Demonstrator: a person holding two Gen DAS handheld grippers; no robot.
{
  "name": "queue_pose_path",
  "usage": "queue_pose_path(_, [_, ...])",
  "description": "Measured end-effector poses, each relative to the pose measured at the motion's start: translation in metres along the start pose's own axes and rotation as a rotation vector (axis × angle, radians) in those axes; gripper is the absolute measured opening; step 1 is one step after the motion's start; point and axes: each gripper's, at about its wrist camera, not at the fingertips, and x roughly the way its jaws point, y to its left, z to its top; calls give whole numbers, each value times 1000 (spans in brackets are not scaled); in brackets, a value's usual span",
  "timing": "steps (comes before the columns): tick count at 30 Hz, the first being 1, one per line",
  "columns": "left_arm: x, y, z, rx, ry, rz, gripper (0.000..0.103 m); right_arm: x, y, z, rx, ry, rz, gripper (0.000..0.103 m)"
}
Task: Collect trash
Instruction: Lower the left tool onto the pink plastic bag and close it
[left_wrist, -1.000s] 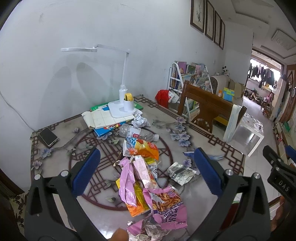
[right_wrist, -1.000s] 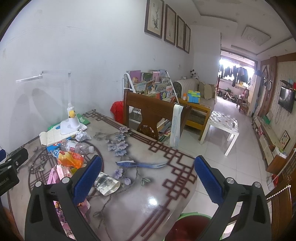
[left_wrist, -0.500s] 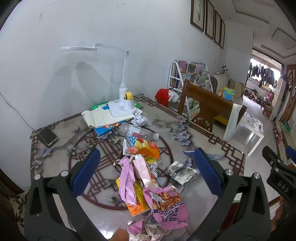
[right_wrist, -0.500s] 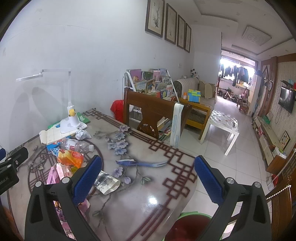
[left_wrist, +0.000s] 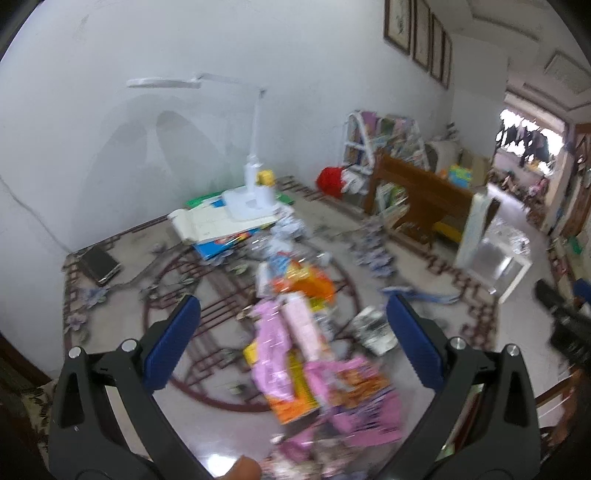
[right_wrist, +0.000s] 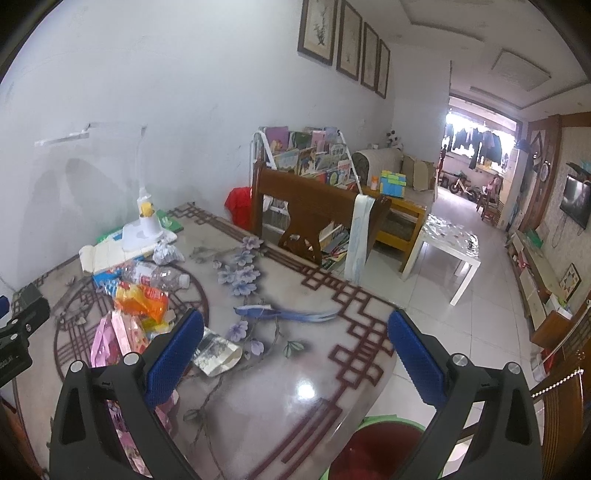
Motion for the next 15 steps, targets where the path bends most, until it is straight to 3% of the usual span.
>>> queue_pose_path(5, [19,22,-23,15,90,12,99,19,0,-15,2,81,18,96])
queue_pose_path(8, [42,34,-36,-36,192,-86,99,30,-3,-22,22,125,45,96])
queue_pose_path(12, [80,44,-34,-67,248,-116,99,40,-3,-25,32,157,65,96])
queue_pose_path(15, [112,46,-30,-68,294,-117,87,45,-3,-25,32,172,65,96])
